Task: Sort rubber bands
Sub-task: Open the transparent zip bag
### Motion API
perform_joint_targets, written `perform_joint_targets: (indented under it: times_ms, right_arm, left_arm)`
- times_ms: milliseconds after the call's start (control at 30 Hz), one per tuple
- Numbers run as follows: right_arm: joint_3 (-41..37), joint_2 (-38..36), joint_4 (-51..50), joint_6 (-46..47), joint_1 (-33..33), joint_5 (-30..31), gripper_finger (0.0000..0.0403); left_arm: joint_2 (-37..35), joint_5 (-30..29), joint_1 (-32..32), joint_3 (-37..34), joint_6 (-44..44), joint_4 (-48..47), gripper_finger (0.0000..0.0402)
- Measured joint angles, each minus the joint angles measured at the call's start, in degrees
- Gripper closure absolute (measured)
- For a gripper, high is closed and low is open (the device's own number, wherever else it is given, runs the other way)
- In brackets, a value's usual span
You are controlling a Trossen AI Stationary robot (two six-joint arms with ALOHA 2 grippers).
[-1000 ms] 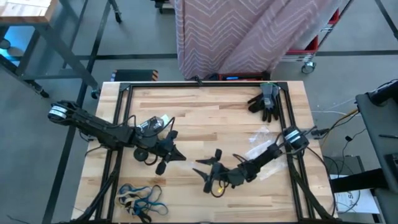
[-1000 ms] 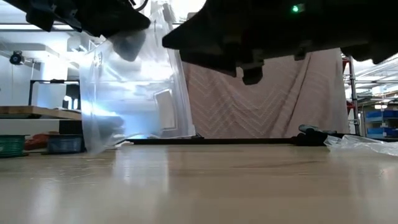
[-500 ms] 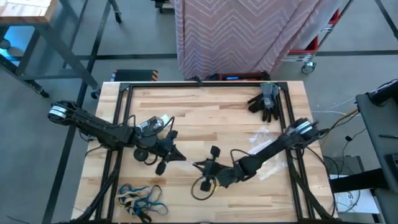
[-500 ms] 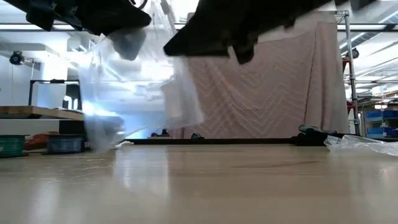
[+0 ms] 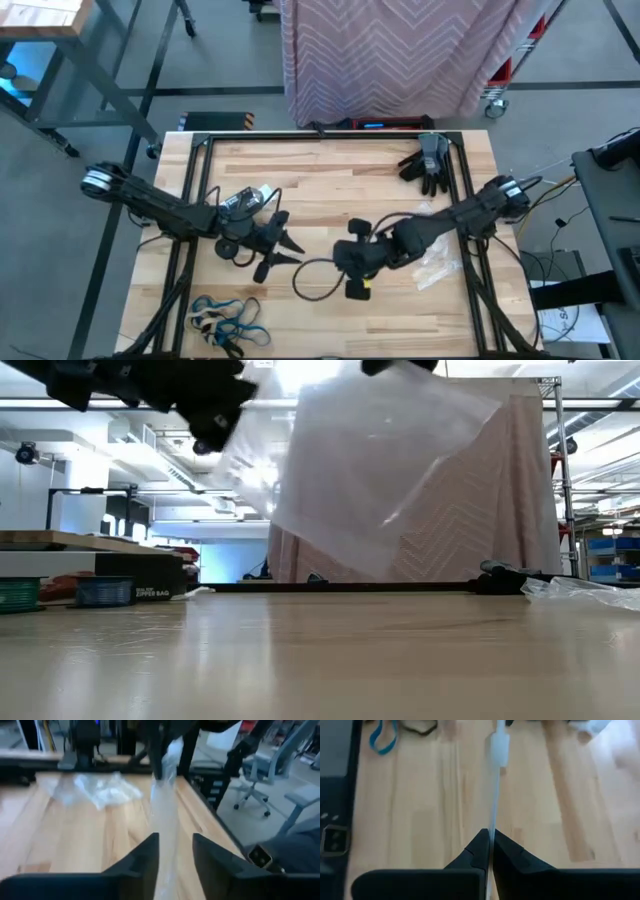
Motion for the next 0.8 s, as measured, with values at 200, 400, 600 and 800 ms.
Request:
perform_joint_targets:
  times_ms: [200, 400, 600, 800]
  right_arm:
    - [0.2, 0.8, -3.3, -0.5, -2.0, -3.7, 0.0401]
    - [0.2, 3.4, -2.7, -3.0, -2.3, -2.8, 0.0401]
    - [0.1, 4.5, 0.2, -4.9, -2.3, -2.8, 0.0401]
    - [0.1, 4.5, 3.1, -5.0, -2.3, -2.8, 0.0401]
  left_arm:
    - [4.1, -0.2, 0.0, 0.0, 1.6, 9.3, 0.0228]
    - [7.2, -2.7, 0.1, 0.0, 3.7, 15.4, 0.0199]
    - [8.8, -3.3, 0.1, 0.0, 5.7, 17.0, 0.0194]
    - [9.5, -3.3, 0.1, 0.1, 6.8, 17.9, 0.021]
